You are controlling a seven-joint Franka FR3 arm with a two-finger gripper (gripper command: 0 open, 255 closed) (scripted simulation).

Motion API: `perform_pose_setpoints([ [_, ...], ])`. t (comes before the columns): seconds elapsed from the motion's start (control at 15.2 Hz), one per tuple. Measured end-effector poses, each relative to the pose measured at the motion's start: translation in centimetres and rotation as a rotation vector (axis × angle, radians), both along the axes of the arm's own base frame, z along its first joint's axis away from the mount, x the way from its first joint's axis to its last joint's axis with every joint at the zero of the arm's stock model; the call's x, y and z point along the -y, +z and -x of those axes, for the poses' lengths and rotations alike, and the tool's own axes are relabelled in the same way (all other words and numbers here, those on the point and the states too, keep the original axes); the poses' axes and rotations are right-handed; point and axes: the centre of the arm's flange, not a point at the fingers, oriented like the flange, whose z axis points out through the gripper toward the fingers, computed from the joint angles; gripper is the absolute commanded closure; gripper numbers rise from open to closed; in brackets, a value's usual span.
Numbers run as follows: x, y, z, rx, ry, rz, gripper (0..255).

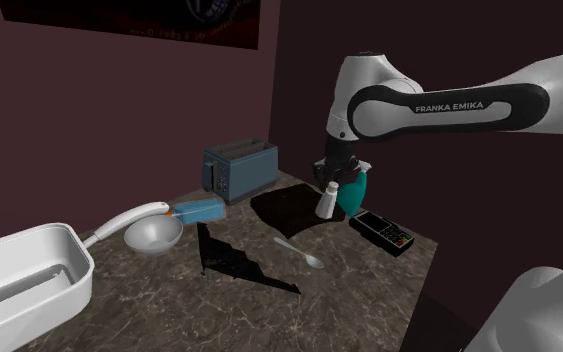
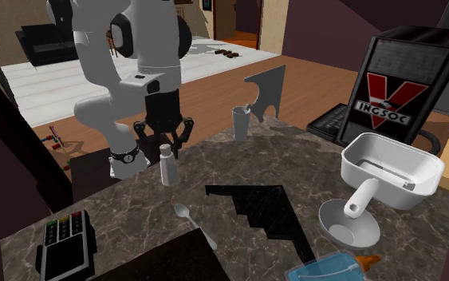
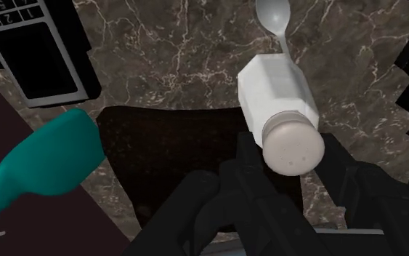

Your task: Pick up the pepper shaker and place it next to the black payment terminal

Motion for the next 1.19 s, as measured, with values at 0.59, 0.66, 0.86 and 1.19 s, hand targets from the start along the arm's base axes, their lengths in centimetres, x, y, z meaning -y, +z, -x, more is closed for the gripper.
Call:
perform_pose_setpoints([
  [0.59, 11.5, -0.3, 3.0, 0.000, 0.000, -0.001, 255],
  [0.66, 12.0, -0.7, 3.2, 0.000, 0.000, -0.001, 255],
  [0.86, 12.6, -2.1, 3.4, -0.001, 0.001, -0.001, 255],
  [1.19, 12.7, -4.7, 3.4, -0.001, 0.001, -0.001, 255],
])
